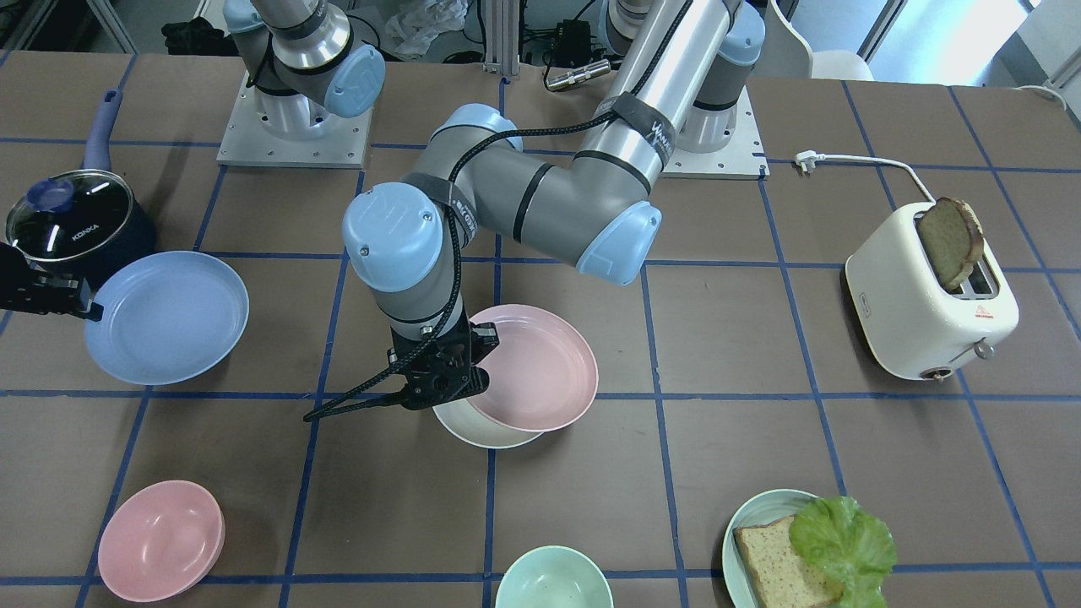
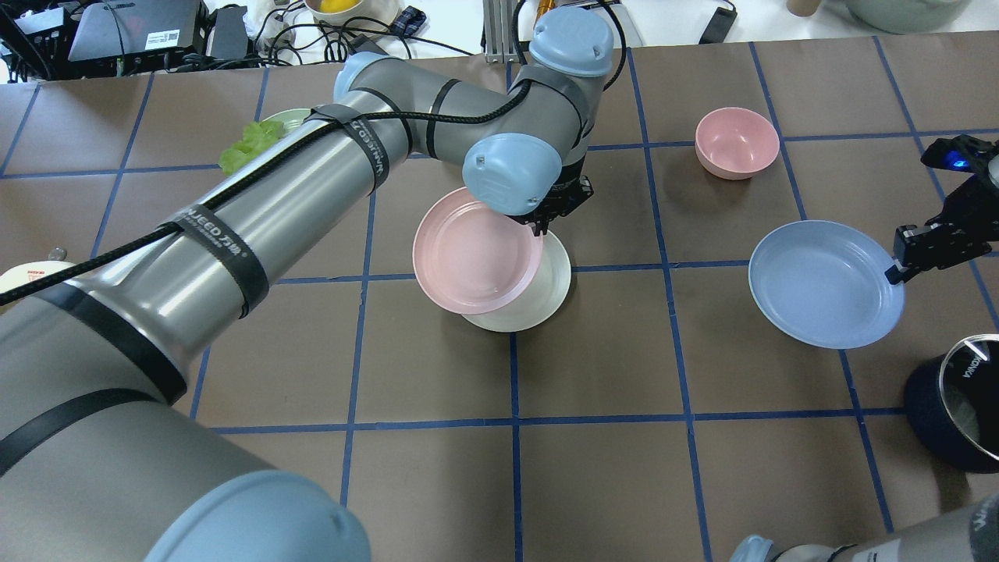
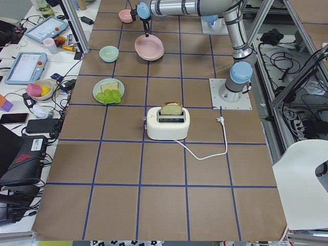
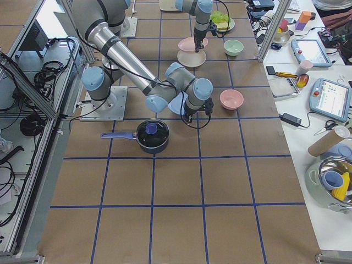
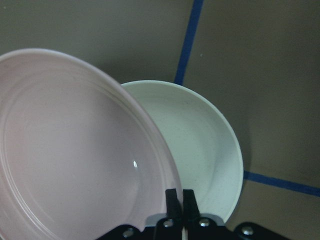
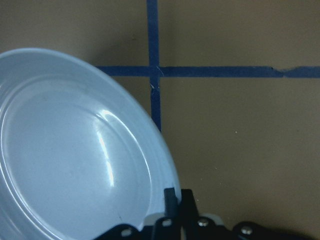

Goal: Stack three plates with pink and blue
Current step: 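Lift the pink plate onto the cream plate with the left gripper, then release the pink plate with the left gripper while the right lifts the blue plate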

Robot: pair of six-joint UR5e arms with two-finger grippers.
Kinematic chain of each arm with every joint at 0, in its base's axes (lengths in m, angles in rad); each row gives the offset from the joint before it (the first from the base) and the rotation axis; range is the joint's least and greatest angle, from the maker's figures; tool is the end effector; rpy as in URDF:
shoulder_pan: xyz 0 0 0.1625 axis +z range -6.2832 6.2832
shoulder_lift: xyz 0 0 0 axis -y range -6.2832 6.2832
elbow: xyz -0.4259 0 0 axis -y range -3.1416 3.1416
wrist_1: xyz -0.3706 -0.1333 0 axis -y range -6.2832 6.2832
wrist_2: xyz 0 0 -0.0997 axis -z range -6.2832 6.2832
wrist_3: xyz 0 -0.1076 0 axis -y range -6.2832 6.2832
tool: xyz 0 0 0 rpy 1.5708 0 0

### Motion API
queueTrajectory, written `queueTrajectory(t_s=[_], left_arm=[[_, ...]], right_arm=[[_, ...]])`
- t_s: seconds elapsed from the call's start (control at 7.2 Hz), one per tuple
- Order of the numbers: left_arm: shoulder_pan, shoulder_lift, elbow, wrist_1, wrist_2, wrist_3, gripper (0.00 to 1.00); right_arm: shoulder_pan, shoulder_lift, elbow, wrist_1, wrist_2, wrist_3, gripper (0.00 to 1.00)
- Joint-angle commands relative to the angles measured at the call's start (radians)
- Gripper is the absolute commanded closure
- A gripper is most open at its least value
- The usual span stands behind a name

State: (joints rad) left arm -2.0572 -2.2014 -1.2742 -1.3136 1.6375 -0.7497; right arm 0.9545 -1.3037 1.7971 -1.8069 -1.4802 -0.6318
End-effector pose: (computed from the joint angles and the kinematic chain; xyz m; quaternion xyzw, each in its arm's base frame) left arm -0.4352 -0.5531 0.2703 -0.1298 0.9902 0.0120 0.0494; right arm -0.1769 -0.4972 0.2688 -0.0019 0.9907 0.0778 0.1113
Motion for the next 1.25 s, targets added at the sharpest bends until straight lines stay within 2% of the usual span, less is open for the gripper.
queueTrajectory(t_s=[0.0,0.14,0.28,0.56,0.69,0.83,1.11], left_arm=[[-0.027,-0.044,0.01,0.011,0.008,-0.046,1.0],[-0.031,-0.046,0.016,0.013,0.008,-0.048,0.93],[-0.029,-0.04,0.016,0.014,0.008,-0.046,0.01],[-0.006,0.008,0.019,0.016,0.001,-0.023,0.0],[0.035,0.043,0.018,0.004,0.001,0.06,0.0],[0.079,0.095,0.015,-0.045,-0.004,0.155,0.0],[0.191,0.214,0.018,-0.121,-0.008,0.501,0.0]], right_arm=[[0.123,0.004,-0.069,0.003,-0.012,0.114,1.0],[0.157,0.004,-0.077,0.009,-0.012,0.159,1.0],[0.167,0.004,-0.076,0.009,-0.005,0.176,1.0],[0.17,0.004,-0.073,0.008,0.0,0.197,1.0],[0.188,0.006,-0.071,0.006,0.003,0.222,1.0],[0.235,0.0,-0.071,0.007,0.003,0.284,1.0],[0.36,-0.003,-0.07,0.007,0.03,0.453,1.0]])
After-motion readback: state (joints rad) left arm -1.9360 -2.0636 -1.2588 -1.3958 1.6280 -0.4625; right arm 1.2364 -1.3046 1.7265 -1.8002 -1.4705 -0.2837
